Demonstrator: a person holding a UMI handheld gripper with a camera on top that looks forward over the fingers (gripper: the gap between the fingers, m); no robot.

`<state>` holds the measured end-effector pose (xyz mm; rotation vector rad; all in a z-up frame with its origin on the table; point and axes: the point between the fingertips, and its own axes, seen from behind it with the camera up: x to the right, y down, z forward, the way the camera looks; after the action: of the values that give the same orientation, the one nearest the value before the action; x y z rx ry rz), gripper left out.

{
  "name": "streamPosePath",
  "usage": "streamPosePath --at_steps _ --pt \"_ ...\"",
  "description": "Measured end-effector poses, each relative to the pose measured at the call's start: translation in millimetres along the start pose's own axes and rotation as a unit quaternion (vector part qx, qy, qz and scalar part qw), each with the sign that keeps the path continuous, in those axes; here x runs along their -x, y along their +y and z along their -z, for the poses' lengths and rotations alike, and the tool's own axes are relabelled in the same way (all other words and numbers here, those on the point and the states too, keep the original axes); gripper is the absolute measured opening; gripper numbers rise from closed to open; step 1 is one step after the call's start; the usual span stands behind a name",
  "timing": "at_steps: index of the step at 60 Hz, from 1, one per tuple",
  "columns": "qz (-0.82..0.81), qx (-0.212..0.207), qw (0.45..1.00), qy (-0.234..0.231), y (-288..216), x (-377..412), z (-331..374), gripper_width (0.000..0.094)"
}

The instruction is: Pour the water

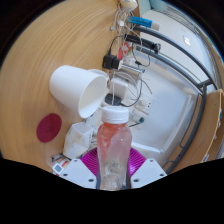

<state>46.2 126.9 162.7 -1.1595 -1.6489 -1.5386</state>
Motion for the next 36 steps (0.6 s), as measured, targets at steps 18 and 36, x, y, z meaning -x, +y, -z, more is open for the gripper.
streamPosePath --at_steps 18,36 --pt "-0.088 -0.011 0.995 -0.036 -10.9 14.3 -0.5 0.0346" --pt "-0.557 -0.038 0.822 -0.112 -5.1 19.7 19.3 0.0354"
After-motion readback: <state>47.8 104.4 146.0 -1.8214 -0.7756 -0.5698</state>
